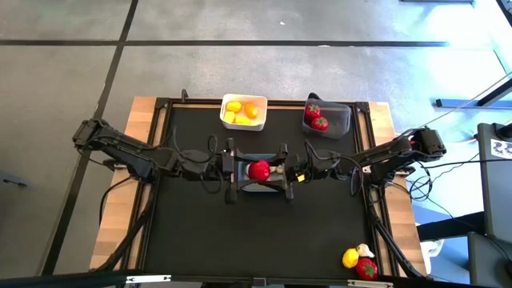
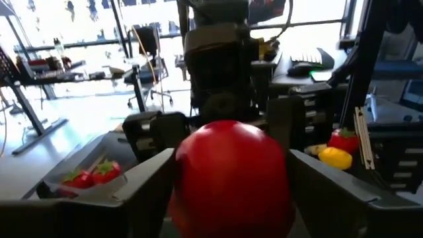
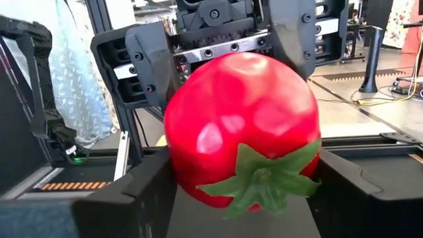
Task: Sort produce into baskets
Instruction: Put the red tomato into the black bin, then put the yellow lemon into the white bin
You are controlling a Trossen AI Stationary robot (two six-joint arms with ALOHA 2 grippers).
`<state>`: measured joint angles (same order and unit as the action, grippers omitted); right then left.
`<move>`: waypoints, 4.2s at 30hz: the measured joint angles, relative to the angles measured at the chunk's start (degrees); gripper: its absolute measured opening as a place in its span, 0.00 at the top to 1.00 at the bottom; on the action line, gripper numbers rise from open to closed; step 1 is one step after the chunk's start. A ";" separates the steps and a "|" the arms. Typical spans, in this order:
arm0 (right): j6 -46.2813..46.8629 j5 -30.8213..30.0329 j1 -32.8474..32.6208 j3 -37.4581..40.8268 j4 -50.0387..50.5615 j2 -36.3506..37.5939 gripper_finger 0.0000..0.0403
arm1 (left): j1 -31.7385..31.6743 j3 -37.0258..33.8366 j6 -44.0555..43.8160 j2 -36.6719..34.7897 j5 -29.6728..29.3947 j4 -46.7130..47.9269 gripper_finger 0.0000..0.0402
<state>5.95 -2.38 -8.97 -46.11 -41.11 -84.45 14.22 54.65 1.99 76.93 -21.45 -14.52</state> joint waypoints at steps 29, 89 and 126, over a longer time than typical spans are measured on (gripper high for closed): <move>10.28 -25.09 29.83 -0.06 73.62 31.13 0.32 | 1.35 -0.11 -16.13 3.02 -5.89 31.19 0.23; 8.19 4.02 57.41 0.00 83.00 23.70 0.09 | 1.05 -0.07 -18.11 7.14 -5.90 31.95 0.23; 38.65 -4.98 -22.09 -21.33 103.43 11.88 0.09 | 1.05 -0.07 -17.55 7.14 -5.89 31.94 0.23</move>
<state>44.60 -7.35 -31.07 -67.44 62.32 -72.57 15.27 54.59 -15.57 84.07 -27.34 17.42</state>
